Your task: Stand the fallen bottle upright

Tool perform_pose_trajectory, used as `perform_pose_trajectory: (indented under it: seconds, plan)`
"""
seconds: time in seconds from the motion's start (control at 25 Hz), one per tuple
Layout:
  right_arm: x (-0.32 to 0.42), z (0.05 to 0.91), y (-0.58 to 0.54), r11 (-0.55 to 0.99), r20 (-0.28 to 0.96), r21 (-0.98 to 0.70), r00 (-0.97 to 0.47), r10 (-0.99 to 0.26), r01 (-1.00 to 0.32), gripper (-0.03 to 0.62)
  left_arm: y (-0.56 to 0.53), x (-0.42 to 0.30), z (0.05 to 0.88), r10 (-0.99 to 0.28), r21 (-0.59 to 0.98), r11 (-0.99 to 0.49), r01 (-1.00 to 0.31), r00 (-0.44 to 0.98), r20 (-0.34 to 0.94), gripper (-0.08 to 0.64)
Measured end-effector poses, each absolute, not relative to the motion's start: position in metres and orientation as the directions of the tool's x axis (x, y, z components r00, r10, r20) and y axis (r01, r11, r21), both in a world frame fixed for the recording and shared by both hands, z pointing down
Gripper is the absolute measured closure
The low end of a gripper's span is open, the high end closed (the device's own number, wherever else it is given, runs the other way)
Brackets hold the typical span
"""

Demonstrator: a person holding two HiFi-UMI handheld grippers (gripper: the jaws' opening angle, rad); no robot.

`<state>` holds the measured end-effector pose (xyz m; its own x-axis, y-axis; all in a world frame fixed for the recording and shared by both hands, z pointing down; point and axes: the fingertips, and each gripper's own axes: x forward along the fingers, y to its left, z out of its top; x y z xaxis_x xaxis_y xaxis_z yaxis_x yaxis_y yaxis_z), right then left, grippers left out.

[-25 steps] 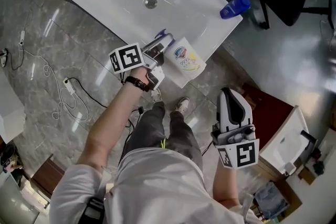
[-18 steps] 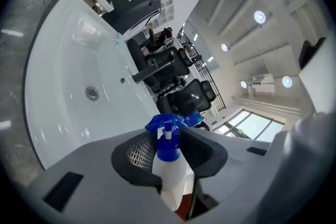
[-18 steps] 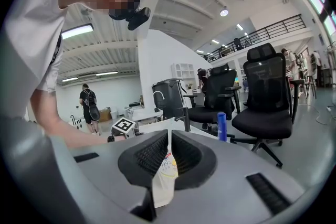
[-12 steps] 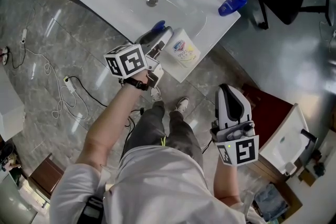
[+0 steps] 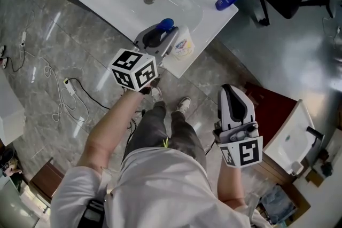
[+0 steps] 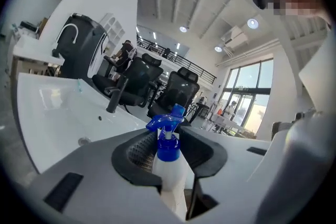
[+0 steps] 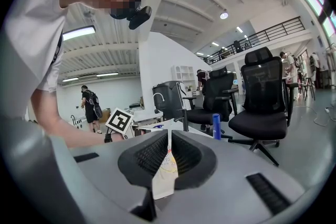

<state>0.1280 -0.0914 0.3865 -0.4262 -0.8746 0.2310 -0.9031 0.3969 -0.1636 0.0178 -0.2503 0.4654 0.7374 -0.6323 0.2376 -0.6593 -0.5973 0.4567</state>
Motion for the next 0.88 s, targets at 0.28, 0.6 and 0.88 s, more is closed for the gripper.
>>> perform_pose_trajectory:
  seconds: [0.28, 0.6, 0.88]
  plan:
    - [0.142, 0.383, -0.068, 0.389, 0.225, -0.162, -0.418, -0.880, -0.907, 0.546, -0.227, 0.032, 0.456, -0.665, 0.296, -0.641, -0.708, 0.705, 0.248, 0.417]
    - [0.165, 0.381, -0.040, 0.386, 0.217, -0.158, -0.413, -0.884, -0.909, 0.546, -0.199, 0.052, 0.455, -0.701, 0.159, -0.653, -0.740, 0.671, 0.241, 0.416]
    - [0.177, 0.375, -0.023, 0.391, 0.208, -0.152, -0.416, -0.885, -0.908, 0.546, -0.186, 0.066, 0.457, -0.708, 0.090, -0.659, -0.747, 0.656, 0.261, 0.414]
